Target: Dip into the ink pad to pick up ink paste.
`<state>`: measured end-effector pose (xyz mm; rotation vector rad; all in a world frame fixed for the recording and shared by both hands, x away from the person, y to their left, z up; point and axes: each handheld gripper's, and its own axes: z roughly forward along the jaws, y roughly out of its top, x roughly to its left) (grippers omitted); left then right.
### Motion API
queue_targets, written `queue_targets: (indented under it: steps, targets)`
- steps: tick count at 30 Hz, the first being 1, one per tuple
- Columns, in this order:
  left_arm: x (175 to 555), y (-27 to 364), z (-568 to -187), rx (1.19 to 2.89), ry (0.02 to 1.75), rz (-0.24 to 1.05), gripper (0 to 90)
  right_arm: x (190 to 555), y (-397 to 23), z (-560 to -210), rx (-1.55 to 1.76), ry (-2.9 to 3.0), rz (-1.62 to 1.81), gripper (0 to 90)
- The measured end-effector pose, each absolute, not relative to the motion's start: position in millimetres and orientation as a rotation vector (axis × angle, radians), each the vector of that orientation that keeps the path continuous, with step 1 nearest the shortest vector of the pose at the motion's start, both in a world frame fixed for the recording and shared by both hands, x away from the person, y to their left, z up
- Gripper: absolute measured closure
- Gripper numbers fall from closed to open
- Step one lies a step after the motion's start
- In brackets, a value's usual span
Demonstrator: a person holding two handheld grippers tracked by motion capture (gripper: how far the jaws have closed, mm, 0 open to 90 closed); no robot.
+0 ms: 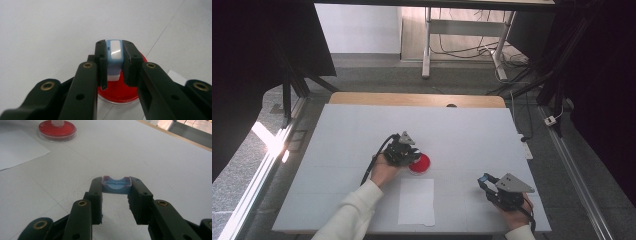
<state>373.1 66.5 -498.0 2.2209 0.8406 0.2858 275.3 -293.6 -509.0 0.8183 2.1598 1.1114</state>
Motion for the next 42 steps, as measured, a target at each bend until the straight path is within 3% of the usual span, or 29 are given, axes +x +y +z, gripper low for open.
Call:
queue_targets:
  steps: [42]
  targets:
    - [368.7,78.5,-493.8,2.153,0.83,0.282,75.9,274.1,-295.2,-508.1,0.823,2.153,1.117,64.9]
